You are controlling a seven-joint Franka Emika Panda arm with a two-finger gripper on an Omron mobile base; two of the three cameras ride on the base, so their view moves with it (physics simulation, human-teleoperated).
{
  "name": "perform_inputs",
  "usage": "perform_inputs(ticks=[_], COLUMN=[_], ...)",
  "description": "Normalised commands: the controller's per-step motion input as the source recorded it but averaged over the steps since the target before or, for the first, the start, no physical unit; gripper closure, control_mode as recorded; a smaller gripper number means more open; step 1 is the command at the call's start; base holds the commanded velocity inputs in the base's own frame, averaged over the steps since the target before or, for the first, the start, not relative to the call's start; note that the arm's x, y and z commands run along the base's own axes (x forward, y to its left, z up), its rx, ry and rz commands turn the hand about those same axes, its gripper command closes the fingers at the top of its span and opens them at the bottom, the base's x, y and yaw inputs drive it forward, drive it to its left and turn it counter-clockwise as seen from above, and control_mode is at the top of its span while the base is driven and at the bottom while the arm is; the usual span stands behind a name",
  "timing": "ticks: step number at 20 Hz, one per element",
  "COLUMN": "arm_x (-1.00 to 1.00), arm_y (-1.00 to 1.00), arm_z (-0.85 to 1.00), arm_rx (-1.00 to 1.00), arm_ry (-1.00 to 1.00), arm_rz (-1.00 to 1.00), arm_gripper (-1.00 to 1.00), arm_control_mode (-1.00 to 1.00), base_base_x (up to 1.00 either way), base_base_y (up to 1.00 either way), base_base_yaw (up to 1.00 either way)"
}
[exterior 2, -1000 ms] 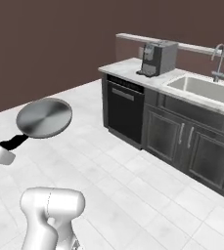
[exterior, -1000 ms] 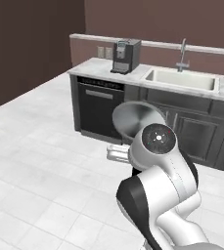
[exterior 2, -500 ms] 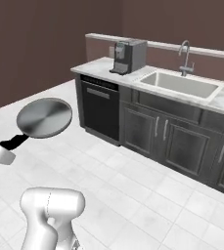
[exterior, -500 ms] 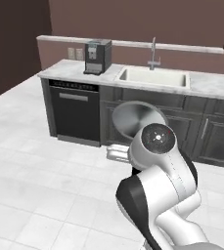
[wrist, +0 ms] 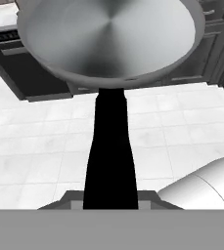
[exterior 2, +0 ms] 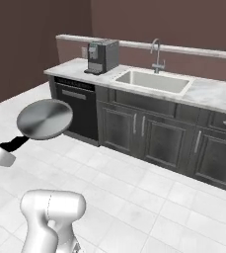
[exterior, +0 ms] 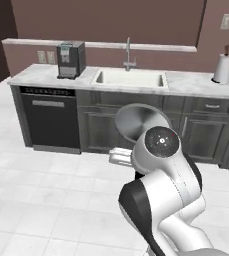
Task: Move the pot and pan from the stove into the sink.
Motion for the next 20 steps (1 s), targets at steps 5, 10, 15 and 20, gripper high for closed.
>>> perform_inputs(ticks=[5, 10, 15, 20], arm_x=[0.00, 0.00, 0.00, 0.00], arm_y=[0.00, 0.00, 0.00, 0.00], arm_z=[0.00, 0.00, 0.00, 0.00], arm_rx=[0.00, 0.00, 0.00, 0.00], arm_ry=[0.00, 0.00, 0.00, 0.00], arm_rz=[0.00, 0.00, 0.00, 0.00], arm_gripper=[1.00, 1.00, 1.00, 1.00], arm_control_mode=[1.00, 1.00, 1.00, 1.00], base_base_x=[-0.14, -0.05, 0.00, 0.03], base_base_y=[-0.22, -0.01, 0.13, 0.62], base_base_yaw=[-0.30, -0.13, 0.00, -0.02])
